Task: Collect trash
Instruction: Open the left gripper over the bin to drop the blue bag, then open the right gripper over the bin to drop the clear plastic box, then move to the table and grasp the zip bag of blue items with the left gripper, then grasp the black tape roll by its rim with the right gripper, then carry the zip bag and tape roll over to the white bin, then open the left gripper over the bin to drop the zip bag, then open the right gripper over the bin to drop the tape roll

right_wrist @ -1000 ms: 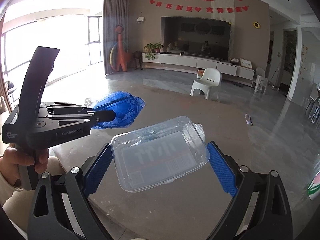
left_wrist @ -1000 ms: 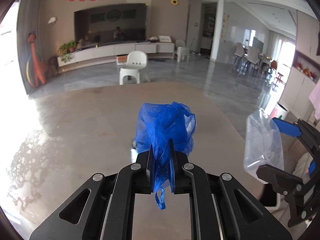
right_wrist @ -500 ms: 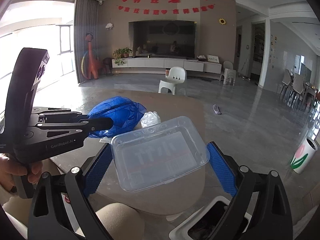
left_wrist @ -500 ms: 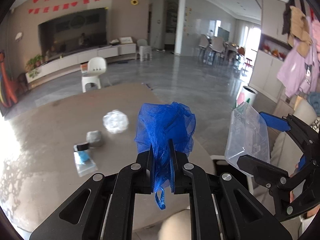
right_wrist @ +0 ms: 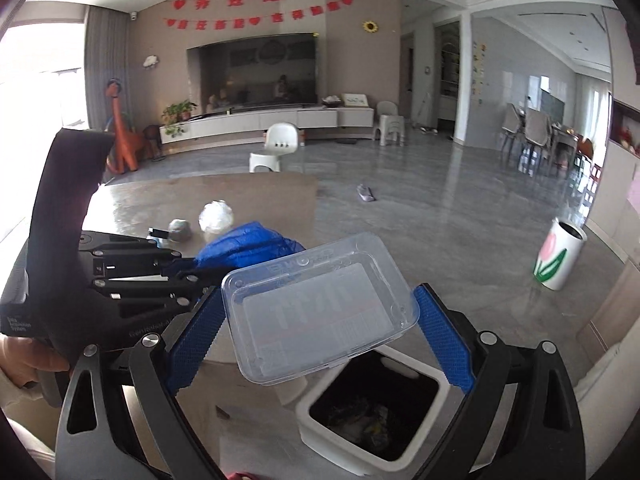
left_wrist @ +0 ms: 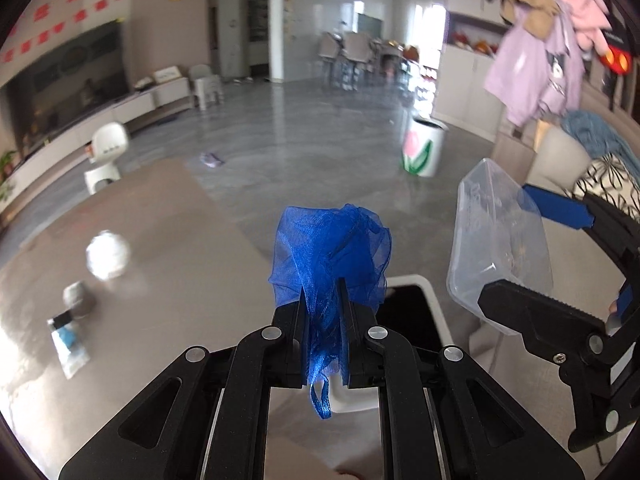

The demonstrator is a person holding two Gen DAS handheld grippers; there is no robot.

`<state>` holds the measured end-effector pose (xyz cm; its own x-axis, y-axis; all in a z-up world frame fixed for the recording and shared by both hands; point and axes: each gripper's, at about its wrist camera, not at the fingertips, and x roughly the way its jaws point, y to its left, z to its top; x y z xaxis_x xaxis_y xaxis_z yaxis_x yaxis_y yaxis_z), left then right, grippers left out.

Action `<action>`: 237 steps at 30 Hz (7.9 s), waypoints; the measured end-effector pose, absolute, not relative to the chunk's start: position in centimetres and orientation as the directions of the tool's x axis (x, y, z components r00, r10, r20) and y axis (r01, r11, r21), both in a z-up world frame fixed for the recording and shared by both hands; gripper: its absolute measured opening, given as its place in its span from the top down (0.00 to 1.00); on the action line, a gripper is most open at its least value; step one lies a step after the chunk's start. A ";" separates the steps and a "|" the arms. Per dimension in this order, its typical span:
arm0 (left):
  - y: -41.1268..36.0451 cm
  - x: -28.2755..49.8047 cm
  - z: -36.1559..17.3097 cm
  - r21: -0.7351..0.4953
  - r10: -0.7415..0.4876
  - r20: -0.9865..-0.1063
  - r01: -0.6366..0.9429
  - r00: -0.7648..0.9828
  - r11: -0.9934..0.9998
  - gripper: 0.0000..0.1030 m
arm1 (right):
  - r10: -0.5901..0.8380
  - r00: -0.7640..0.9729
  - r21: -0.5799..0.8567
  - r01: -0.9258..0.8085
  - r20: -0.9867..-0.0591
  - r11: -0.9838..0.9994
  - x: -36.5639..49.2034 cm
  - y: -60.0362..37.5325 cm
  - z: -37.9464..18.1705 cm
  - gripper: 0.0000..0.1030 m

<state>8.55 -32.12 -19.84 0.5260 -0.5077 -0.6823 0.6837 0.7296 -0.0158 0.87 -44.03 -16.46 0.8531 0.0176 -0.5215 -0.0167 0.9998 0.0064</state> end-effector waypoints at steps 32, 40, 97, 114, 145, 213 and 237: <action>-39.2 11.1 -26.3 0.167 -0.322 -0.785 0.682 0.529 0.712 0.05 | -0.013 0.777 0.096 0.095 -0.630 0.991 1.2 -52.0 -24.7 0.09; -32.1 13.8 -23.8 0.173 -0.251 -0.734 0.531 0.631 0.829 0.05 | 0.039 0.703 0.096 0.042 -0.710 0.995 5.2 -50.5 -30.5 0.09; -4.9 28.5 -30.9 0.063 0.072 -0.794 -0.036 0.603 0.997 0.05 | 0.327 0.750 -0.042 -0.426 -0.575 0.904 20.8 -23.5 -20.8 0.04; -1.2 26.2 -28.7 -0.058 -0.070 -0.781 0.040 0.621 0.998 0.91 | 0.394 0.701 -0.013 -0.499 -0.594 0.867 22.6 -17.9 -21.9 0.04; 10.6 22.1 -24.8 -0.143 -0.036 -0.646 -0.075 0.763 0.987 0.92 | 0.355 0.525 0.026 -0.534 -0.774 0.845 32.4 -5.8 -29.2 0.51; -34.6 10.2 -25.9 -0.137 -0.602 -0.721 0.781 0.343 0.609 0.91 | -0.198 0.749 0.009 0.263 -0.632 0.965 0.4 -49.1 -23.7 0.51; -35.6 14.8 -28.3 0.018 -0.394 -0.816 0.699 0.424 0.715 0.05 | -0.145 0.708 0.096 0.289 -0.692 0.952 3.7 -51.9 -28.5 0.51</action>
<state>14.77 -35.61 -28.34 0.4238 -0.3936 -0.8158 0.6988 0.7151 0.0179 3.69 -51.91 -28.54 0.7075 -0.1449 -0.6917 0.2891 0.9524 0.0962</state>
